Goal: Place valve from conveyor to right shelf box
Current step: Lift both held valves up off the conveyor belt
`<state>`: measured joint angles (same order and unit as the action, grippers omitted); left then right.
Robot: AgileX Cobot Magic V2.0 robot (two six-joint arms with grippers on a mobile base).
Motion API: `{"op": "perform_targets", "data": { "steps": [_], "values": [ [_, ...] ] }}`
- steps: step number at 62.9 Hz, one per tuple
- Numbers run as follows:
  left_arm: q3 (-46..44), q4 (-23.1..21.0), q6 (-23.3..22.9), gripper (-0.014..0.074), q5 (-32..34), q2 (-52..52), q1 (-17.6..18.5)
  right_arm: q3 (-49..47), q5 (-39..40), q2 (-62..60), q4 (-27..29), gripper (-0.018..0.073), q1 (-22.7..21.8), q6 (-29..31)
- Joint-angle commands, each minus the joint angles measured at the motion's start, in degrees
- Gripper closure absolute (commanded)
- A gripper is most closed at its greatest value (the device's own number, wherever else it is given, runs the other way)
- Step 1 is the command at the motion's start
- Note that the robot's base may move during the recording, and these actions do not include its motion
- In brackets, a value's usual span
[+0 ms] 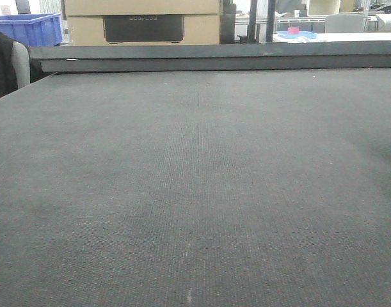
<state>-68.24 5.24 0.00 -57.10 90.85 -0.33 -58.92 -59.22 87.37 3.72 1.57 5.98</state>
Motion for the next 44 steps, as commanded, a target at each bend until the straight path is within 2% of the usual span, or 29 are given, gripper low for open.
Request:
{"op": "perform_targets", "data": {
  "steps": [1,35,39,44],
  "values": [
    [-0.39,-0.11,0.00,0.0099,1.25,1.43,0.09,0.12,0.09,0.06,-0.01,0.0721,-0.20,-0.03],
    [-0.39,-0.11,0.00,0.0107,0.81,3.23,0.09,0.12,1.04,0.06,-0.01,0.0721,-0.20,-0.03],
    [-0.39,-0.11,0.00,0.0154,0.50,3.23,0.09,0.12,1.26,0.06,-0.01,0.0721,-0.20,-0.03],
    [-0.39,-0.11,0.00,0.0290,0.50,3.23,0.09,0.12,1.51,0.06,-0.01,0.0721,-0.20,-0.03]
  ]
}}
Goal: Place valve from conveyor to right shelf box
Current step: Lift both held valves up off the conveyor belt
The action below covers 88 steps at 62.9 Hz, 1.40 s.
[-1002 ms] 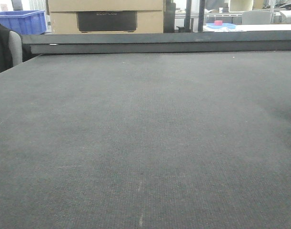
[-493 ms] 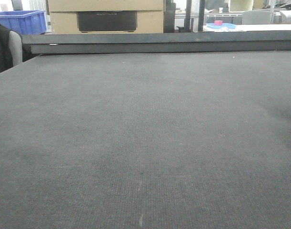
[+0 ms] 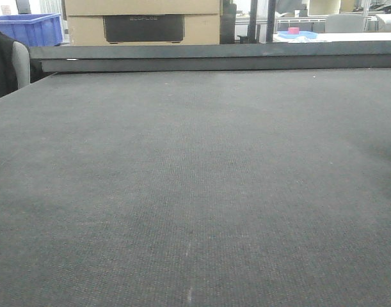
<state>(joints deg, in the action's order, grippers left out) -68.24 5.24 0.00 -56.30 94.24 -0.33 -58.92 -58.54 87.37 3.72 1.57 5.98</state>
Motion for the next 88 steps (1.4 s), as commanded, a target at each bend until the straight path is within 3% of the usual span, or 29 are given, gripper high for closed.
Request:
{"op": "perform_targets", "data": {
  "steps": [1,10,32,54,76,88],
  "values": [
    [-0.39,-0.11,0.00,0.0340,-0.29,-0.16,0.09,0.12,0.83,0.06,-0.01,0.0721,-0.20,-0.03],
    [-0.39,-0.74,-0.41,0.0711,-0.29,-0.16,0.09,0.12,0.94,0.06,-0.01,0.0721,-0.20,-0.03],
    [-6.86,-2.55,-0.41,0.0707,-6.27,-3.57,0.09,-5.56,-3.77,-5.13,-0.01,0.0721,-0.20,-0.03],
    [-7.21,-2.54,-0.41,0.0707,-11.30,-15.95,0.09,-9.74,-8.03,-15.66,-0.01,0.0721,-0.20,-0.03],
    [-4.55,-4.57,-0.41,0.0707,-5.15,-29.71,0.09,-9.49,-5.80,-23.24,1.16,0.0721,-0.20,-0.03],
    [4.33,-6.85,-0.41,0.0707,3.24,-39.73,0.09,-6.04,3.29,-29.33,4.95,0.0721,-0.20,-0.03]
  ]
}}
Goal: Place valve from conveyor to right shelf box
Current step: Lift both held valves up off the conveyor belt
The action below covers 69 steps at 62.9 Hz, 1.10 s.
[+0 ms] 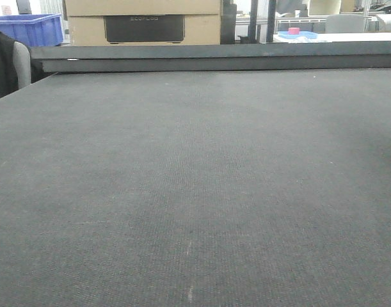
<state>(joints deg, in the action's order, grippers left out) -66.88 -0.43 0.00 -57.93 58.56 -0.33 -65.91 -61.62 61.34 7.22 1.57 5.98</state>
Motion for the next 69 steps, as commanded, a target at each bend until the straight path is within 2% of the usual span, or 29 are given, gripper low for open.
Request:
{"op": "perform_targets", "data": {
  "steps": [1,20,34,69],
  "values": [
    [3.60,-1.18,-0.41,0.0707,5.54,-5.21,0.09,1.67,7.39,-4.08,1.67,0.0721,-0.20,-0.03],
    [15.63,-1.18,-0.41,0.0707,16.28,-20.70,0.09,12.65,18.10,-14.63,1.91,0.0721,-0.20,0.59],
    [18.44,-0.55,-0.41,0.0707,16.84,-26.40,0.09,17.40,22.25,-19.99,1.91,0.0721,-0.20,0.59],
    [18.44,-0.45,-0.41,0.0707,17.04,-26.51,0.09,17.40,23.54,-20.36,1.91,0.0721,-0.20,0.59]
  ]
}}
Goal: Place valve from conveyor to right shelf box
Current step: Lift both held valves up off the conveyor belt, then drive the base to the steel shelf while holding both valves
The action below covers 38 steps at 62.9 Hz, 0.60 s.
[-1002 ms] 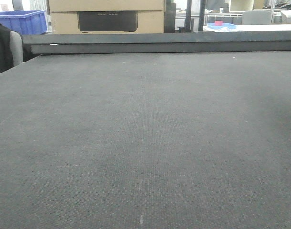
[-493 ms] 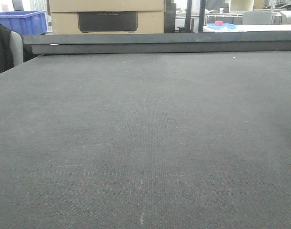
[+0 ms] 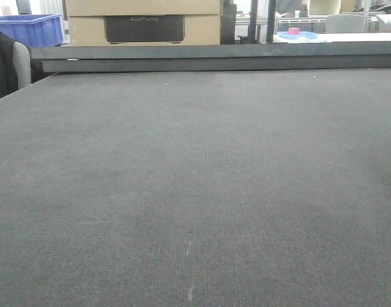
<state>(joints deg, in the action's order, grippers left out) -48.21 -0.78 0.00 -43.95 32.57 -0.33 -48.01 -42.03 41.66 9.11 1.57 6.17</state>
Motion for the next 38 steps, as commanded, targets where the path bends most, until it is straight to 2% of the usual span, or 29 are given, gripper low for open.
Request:
{"op": "perform_targets", "data": {
  "steps": [1,38],
  "values": [
    [-0.23,-0.09,-0.41,0.0707,3.06,-0.52,0.09,-0.49,3.96,-0.68,0.01,0.0721,-0.20,0.40],
    [-0.23,-0.09,-0.41,0.0707,3.06,-0.52,0.09,-0.49,3.96,-0.68,0.01,0.0721,-0.20,0.40]
  ]
}}
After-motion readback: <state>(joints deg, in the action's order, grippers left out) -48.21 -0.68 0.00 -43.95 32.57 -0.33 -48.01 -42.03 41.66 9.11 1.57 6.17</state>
